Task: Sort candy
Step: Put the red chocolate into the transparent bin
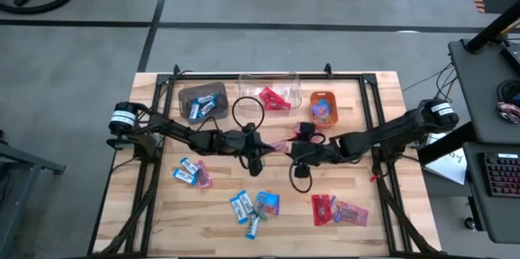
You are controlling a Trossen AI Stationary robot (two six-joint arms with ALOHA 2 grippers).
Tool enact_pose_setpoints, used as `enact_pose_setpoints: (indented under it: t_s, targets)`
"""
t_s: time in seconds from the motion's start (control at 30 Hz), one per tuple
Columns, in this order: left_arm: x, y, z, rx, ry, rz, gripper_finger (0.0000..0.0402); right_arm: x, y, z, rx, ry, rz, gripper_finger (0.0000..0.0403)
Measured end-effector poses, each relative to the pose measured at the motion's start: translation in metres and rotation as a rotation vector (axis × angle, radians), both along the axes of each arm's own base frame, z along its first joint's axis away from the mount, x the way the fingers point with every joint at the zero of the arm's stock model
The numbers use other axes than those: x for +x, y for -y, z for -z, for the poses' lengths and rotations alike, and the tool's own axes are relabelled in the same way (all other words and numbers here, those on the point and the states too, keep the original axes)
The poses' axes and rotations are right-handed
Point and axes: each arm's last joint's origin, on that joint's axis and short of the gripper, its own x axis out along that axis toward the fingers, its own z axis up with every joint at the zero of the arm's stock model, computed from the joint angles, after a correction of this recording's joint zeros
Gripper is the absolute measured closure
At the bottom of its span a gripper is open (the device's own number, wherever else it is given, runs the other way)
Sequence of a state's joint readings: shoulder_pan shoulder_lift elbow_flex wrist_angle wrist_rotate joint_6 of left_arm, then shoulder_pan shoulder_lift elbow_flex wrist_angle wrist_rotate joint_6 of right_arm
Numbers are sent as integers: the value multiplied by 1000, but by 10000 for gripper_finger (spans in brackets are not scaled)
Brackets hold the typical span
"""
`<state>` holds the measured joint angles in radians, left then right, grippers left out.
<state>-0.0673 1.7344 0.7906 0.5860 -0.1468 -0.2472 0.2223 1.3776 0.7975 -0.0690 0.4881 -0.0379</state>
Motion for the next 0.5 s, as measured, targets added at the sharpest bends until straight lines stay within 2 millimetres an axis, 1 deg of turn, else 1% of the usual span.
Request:
enact_pose_setpoints:
  t_s: [0.17, 0.3, 0.4, 0.5]
  targets:
    - [0, 1, -1, -9, 7, 7, 401, 8, -2, 5, -36, -29, -15, 210]
    - [0, 1, -1, -13, 13, 9, 401, 15, -3, 8, -59, -49, -33, 237]
    - [1, 1, -1, -15, 16, 12, 401, 18, -4, 7, -66, -51, -45, 281]
    - [1, 1, -2, -16, 19, 16, 401, 20, -5, 6, -72, -56, -61, 343]
